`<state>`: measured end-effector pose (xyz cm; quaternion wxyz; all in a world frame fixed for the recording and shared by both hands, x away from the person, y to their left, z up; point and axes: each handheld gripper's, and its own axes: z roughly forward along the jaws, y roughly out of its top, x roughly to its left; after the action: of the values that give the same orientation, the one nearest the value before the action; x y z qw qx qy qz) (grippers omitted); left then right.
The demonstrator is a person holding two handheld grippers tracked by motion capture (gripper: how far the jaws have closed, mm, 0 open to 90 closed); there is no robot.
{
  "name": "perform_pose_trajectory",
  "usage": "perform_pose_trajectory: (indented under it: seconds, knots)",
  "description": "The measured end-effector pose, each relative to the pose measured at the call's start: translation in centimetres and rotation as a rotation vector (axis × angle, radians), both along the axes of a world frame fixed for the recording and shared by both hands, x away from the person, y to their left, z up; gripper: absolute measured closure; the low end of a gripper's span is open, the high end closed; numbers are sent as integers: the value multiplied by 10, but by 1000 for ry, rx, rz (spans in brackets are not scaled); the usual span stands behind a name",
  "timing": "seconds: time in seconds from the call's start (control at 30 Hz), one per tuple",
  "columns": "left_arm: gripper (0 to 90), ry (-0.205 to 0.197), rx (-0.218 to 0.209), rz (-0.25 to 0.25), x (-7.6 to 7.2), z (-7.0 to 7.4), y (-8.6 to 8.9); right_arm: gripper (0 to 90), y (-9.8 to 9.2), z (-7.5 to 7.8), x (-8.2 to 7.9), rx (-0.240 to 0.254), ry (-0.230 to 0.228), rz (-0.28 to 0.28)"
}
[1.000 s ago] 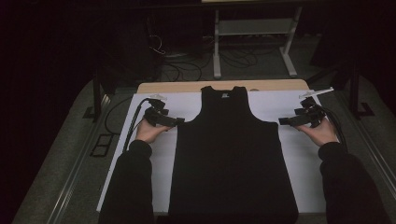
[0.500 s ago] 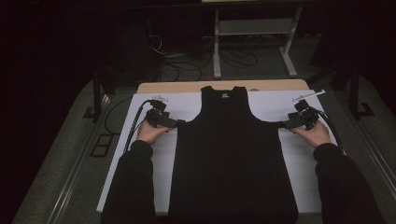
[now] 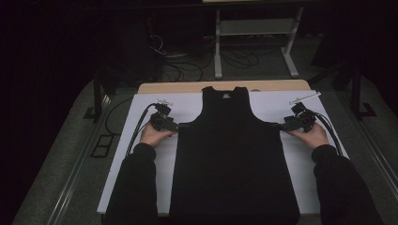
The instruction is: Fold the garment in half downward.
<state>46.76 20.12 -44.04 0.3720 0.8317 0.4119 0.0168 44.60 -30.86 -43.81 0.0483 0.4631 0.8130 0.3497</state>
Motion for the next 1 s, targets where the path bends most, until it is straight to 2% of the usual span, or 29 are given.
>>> perform_pose_trajectory:
  seconds: [0.07, 0.17, 0.27, 0.3, 0.33, 0.37, 0.4, 0.43, 0.5, 0.6, 0.7, 0.77, 0.8, 0.83, 0.9, 0.93, 0.97, 1.0]
  knots:
    - [65, -4, 7, 5, 0, 0, 0, 223, -1, 0, 0, 14, 1, 10]
    - [131, -4, -6, 8, 0, 0, -1, 275, -1, -2, -1, 13, 9, 18]
    - [174, -1, 0, 7, 0, 0, -1, 318, 0, -3, -1, 8, 8, 17]
    - [215, 3, 2, 10, 0, -1, -1, 380, 0, -3, -1, 4, 4, 9]
    - [215, 4, 10, 9, 0, -1, -1, 380, 0, -3, -1, 4, 4, 9]
    - [270, -1, 21, 13, 0, -1, -1, 439, 1, -3, -1, 2, 0, 4]
    - [270, -7, 27, 18, 0, 0, -1, 439, 1, -3, -1, 2, 0, 4]
    - [298, -10, 25, 18, 0, 0, -1, 479, 2, -4, 0, -10, 1, -2]
    - [309, -13, 25, 15, 0, 0, -1, 490, 2, -4, 0, -14, 0, -3]
    - [368, -17, 28, 13, -1, 0, -4, 546, 4, -5, 0, -35, -9, -13]
    - [469, -22, 35, 5, -1, -1, -5, 599, 9, -5, -1, -60, -25, -18]
    - [488, -28, 37, 2, -1, -1, -7, 621, 11, -6, -1, -69, -27, -21]
    - [577, -28, 38, 3, -1, -1, -7, 690, 12, -5, -1, -77, -22, -39]
    - [577, -22, 38, 7, -1, -1, -6, 690, 12, -5, -1, -77, -22, -39]
    - [647, -7, 14, 57, 1, -2, -5, 767, 11, -6, -1, -71, -17, -41]
    - [664, -6, 13, 61, 1, -3, -5, 794, 11, -6, -1, -69, -14, -43]
    - [716, -13, 26, 62, 1, -2, -5, 816, 10, -6, -1, -62, -8, -39]
    - [716, -18, 41, 59, 0, -2, -5, 816, 10, -6, -1, -62, -8, -39]
